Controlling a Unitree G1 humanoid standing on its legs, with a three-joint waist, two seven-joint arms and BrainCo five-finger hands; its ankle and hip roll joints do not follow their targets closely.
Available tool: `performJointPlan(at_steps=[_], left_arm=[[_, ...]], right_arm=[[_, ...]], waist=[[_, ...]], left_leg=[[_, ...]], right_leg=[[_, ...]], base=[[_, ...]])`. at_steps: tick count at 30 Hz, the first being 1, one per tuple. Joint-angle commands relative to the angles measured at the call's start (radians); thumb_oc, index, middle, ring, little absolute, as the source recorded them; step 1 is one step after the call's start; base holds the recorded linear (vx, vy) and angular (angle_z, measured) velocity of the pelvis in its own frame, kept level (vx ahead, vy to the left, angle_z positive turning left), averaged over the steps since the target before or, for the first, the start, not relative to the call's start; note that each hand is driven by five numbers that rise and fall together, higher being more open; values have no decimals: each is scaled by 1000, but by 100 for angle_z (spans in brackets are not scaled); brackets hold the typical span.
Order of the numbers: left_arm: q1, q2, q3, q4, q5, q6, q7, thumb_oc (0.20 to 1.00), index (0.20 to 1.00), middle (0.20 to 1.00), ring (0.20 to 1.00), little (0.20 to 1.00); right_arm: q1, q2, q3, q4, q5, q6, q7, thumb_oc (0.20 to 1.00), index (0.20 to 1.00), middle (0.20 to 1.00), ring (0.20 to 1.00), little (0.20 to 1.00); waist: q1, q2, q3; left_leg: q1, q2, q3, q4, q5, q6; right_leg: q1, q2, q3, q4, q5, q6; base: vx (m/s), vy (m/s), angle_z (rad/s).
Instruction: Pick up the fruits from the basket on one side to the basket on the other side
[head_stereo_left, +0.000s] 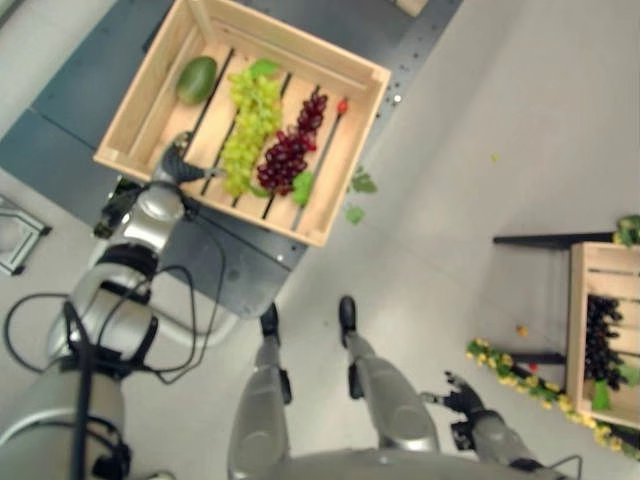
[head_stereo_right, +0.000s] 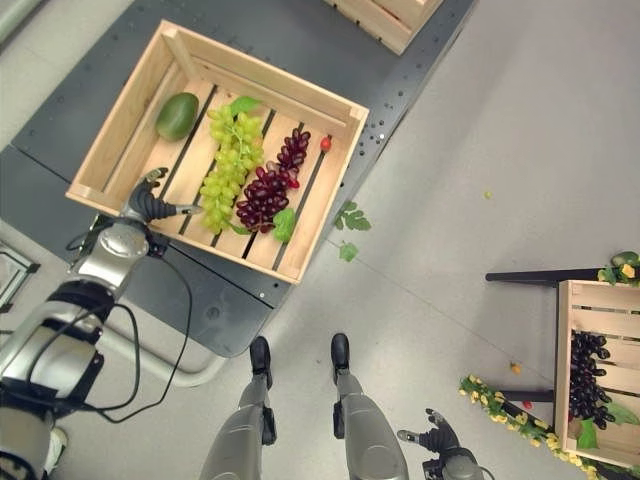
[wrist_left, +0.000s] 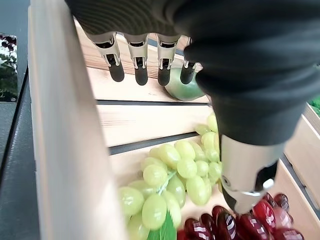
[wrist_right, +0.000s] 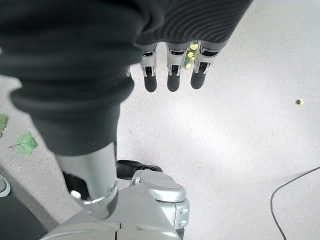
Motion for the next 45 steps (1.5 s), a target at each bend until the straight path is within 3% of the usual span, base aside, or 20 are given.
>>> performJointPlan(at_steps=[1, 23, 37, 45], left_arm=[[-62, -3, 13, 100, -71, -7, 24, 1000, 1000, 1000, 1000, 1000], [-172, -113, -48, 96, -111, -12, 54, 1000, 1000, 1000, 1000, 1000], [-160, -141, -22, 86, -125, -17, 86, 1000, 1000, 1000, 1000, 1000], [-150, -132, -2, 92, -125, -14, 97, 1000, 1000, 1000, 1000, 1000]], right_arm=[[24, -42, 25, -32, 45, -32, -30, 1000, 1000, 1000, 1000, 1000], [26, -61, 44, -80, 46, -54, -67, 1000, 1000, 1000, 1000, 1000], [56, -73, 41, -119, 46, -67, -81, 1000, 1000, 1000, 1000, 1000], [73, -80, 38, -161, 39, -77, -89, 1000, 1000, 1000, 1000, 1000]], waist=[[-9, -11, -20], [-51, 17, 2], [-79, 9, 14], [-94, -13, 25]], left_leg=[[-105, -36, -26, 33, 12, 0], [-150, -44, -14, 32, 14, -2], [-161, -36, 10, 40, 9, -3], [-168, -26, 21, 37, 11, -4]], right_leg=[[-157, -58, 67, -7, 109, 121], [-217, -48, 110, -3, 115, 115], [-246, -24, 145, 4, 117, 104], [-265, -3, 161, 4, 125, 101]], base=[[0, 0, 0], [-3, -3, -3], [-13, -22, -9], [-15, -23, -5]])
